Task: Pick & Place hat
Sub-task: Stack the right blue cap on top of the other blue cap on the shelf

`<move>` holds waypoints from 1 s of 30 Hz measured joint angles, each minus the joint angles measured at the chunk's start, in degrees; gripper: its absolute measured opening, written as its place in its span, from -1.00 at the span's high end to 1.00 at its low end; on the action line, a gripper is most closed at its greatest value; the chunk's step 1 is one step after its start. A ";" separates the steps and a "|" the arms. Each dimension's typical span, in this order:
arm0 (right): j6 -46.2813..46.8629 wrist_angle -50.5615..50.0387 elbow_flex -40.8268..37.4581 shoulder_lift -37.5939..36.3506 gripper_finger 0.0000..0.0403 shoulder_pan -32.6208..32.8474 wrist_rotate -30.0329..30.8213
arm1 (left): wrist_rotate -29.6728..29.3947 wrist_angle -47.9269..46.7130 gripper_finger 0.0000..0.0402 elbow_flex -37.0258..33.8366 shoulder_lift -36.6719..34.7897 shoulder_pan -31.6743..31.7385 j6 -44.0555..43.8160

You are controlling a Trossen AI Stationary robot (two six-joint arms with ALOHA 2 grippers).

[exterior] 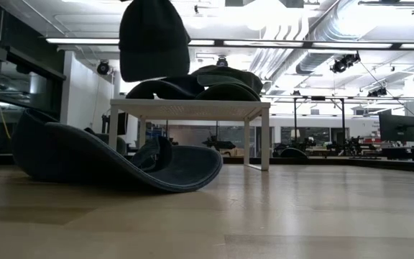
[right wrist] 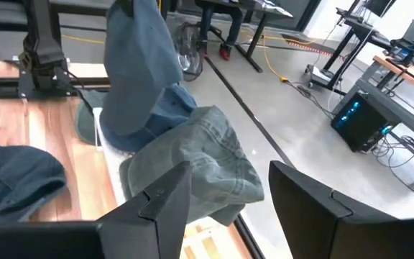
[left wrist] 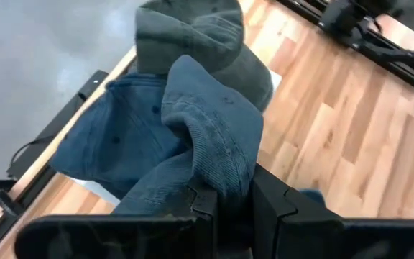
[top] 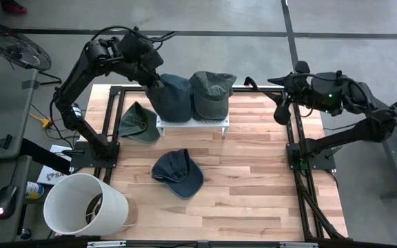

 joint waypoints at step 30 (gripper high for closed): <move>-4.14 -0.04 0.00 0.02 0.10 -12.20 -10.47 | -9.11 2.02 0.82 -0.15 7.28 2.15 8.17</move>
